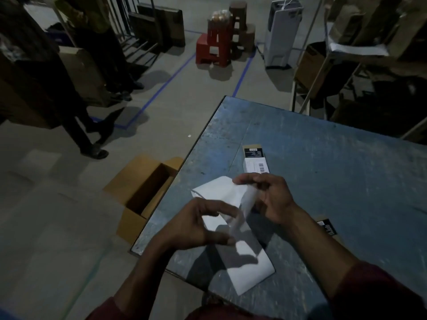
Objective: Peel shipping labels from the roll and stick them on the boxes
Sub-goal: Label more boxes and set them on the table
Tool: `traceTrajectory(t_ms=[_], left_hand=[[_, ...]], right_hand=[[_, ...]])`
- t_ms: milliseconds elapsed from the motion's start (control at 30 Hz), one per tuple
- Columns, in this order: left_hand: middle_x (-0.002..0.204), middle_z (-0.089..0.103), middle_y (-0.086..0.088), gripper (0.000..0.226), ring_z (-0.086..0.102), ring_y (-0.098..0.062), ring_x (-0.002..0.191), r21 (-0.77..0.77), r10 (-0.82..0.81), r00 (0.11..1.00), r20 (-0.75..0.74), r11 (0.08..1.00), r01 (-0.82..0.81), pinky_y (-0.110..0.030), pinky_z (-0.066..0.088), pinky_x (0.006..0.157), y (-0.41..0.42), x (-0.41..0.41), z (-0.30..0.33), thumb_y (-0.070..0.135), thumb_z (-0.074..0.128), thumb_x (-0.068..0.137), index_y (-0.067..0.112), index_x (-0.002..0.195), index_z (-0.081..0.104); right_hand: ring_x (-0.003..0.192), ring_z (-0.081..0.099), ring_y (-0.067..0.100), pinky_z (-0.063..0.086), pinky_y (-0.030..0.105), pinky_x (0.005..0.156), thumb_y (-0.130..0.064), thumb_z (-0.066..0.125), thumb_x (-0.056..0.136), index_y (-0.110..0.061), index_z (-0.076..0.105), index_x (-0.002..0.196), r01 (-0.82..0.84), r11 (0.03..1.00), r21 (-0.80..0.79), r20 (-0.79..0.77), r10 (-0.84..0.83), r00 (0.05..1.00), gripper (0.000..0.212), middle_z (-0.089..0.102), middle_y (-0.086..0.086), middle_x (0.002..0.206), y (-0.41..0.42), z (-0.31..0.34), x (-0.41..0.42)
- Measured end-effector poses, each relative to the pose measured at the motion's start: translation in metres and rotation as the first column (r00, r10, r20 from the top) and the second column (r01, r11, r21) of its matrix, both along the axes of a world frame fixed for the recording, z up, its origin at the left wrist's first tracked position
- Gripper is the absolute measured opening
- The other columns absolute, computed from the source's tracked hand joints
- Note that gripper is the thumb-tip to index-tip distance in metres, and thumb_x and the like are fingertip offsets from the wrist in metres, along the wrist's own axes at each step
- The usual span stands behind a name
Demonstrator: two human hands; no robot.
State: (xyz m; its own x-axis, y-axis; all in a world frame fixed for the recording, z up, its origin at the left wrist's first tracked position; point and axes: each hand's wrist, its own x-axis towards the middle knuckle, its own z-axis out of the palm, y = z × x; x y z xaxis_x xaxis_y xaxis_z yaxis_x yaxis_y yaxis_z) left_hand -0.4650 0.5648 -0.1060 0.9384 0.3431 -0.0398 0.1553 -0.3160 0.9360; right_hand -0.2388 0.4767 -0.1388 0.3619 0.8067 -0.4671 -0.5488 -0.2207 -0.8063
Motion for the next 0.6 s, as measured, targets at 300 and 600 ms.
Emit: traceTrajectory(t_ms=[300,600], left_hand=[[0.150,0.051,-0.002,0.068,0.047,-0.030,0.136,0.536,0.321,0.942,0.098,0.781,-0.321,-0.060,0.045,0.106,0.017,-0.001,-0.052,0.021,0.082,0.074,0.035,0.136,0.059],[0.100,0.066,-0.041,0.056,0.069,-0.041,0.107,0.141,0.529,0.846,0.066,0.835,-0.532,-0.063,0.047,0.105,0.053,0.037,-0.045,0.005,0.052,0.102,0.055,0.110,0.073]], right_hand=[[0.095,0.071,0.020,0.061,0.037,0.086,0.018,0.064,0.087,-0.006,0.069,0.108,-0.025,0.999,0.022,0.046,0.024,0.999,0.032,0.075,0.009,0.104,0.000,-0.002,0.000],[0.087,0.073,0.024,0.057,0.032,0.065,-0.010,0.058,0.099,-0.014,0.072,0.117,-0.087,0.996,-0.008,0.115,0.087,0.990,0.023,0.076,0.007,0.119,0.024,0.022,0.013]])
